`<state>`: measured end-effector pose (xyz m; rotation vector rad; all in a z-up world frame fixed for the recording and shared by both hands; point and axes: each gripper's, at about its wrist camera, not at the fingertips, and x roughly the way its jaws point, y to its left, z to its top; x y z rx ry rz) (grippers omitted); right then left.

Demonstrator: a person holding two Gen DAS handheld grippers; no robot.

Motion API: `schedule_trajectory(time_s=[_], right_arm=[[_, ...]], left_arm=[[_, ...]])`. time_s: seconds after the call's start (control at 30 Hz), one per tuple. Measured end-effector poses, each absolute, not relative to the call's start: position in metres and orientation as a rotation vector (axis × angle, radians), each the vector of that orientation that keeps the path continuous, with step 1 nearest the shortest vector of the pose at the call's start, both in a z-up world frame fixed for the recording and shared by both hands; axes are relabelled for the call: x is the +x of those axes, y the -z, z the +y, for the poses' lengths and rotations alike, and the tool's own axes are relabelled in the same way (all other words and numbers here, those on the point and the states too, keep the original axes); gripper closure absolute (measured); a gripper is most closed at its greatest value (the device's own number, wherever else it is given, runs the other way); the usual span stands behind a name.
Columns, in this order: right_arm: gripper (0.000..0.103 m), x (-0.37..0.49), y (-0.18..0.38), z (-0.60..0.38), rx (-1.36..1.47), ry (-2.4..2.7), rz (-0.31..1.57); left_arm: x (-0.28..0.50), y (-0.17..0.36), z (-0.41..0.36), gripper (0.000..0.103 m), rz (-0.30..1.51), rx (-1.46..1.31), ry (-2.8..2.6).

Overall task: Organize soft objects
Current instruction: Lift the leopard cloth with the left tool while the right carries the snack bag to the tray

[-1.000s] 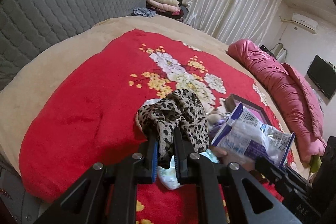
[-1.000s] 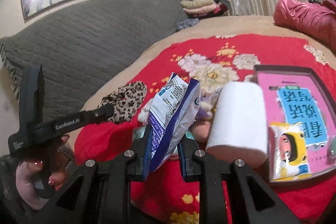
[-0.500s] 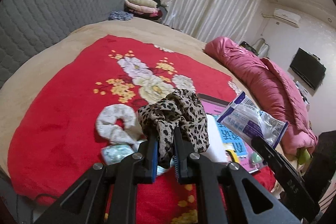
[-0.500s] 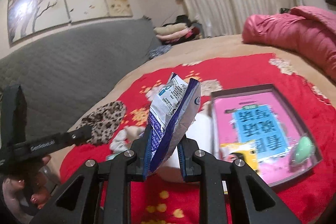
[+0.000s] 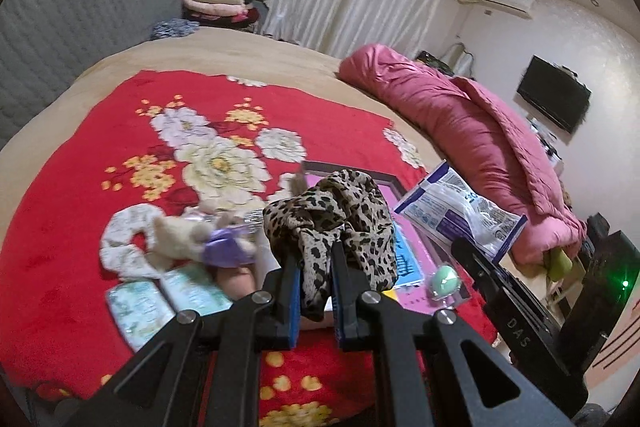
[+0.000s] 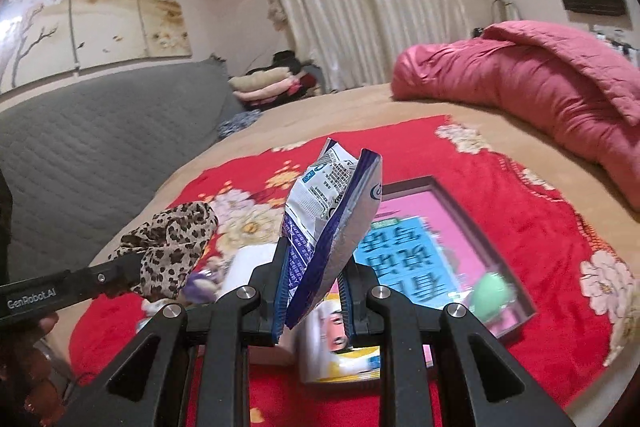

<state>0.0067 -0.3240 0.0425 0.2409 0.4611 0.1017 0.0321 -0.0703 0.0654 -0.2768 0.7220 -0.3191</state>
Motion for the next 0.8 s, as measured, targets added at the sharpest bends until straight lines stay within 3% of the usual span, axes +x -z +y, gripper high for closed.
schedule_trajectory(time_s=[0.8], right_arm=[[0.081,0.005,-0.022,-0.372,0.288,0.050,0.498]], left_arm=[[0.081,-0.044,-0.185,0.090,0.846,-0.168,0.435]])
